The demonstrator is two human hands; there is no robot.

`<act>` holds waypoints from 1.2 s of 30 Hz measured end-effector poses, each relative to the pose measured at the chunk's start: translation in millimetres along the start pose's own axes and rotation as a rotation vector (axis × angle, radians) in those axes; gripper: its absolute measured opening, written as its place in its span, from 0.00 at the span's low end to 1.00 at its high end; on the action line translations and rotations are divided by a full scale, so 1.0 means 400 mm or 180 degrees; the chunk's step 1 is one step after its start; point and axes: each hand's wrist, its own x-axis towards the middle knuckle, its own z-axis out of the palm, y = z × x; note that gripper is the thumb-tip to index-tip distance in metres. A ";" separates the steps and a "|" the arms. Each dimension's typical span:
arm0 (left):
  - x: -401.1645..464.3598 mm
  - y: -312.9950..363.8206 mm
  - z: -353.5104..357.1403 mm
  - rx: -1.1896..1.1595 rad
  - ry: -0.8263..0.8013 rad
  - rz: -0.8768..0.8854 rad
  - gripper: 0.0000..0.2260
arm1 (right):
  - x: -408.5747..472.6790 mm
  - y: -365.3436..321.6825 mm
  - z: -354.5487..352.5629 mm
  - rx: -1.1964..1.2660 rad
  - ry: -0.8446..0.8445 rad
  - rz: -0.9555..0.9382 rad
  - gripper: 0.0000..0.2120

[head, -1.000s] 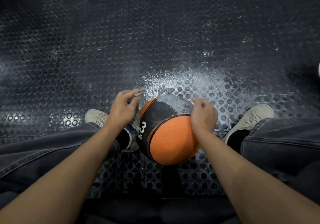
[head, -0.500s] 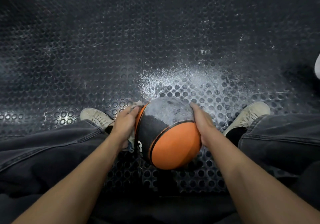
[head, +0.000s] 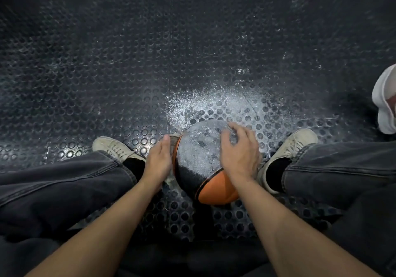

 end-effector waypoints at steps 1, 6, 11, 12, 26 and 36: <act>0.002 -0.007 -0.011 0.0220 0.0007 0.0173 0.22 | -0.007 0.004 0.001 0.0002 0.0008 0.0038 0.18; -0.017 0.025 -0.070 0.0540 -0.0089 0.0712 0.12 | 0.007 -0.016 0.001 0.0126 0.0039 0.0087 0.14; -0.041 0.045 -0.063 0.0425 -0.0080 0.0418 0.22 | 0.038 -0.026 -0.001 0.0231 0.0063 0.0368 0.14; -0.038 0.036 -0.056 0.0501 -0.0024 0.0381 0.22 | 0.044 -0.025 -0.002 0.0257 0.0072 0.0414 0.13; -0.040 0.034 0.017 0.0799 0.0424 0.1012 0.09 | 0.041 0.019 -0.033 0.0172 -0.0070 -0.0278 0.17; -0.030 0.067 0.036 0.0743 0.0552 0.1016 0.09 | 0.077 -0.012 -0.022 0.0297 -0.0110 0.0273 0.21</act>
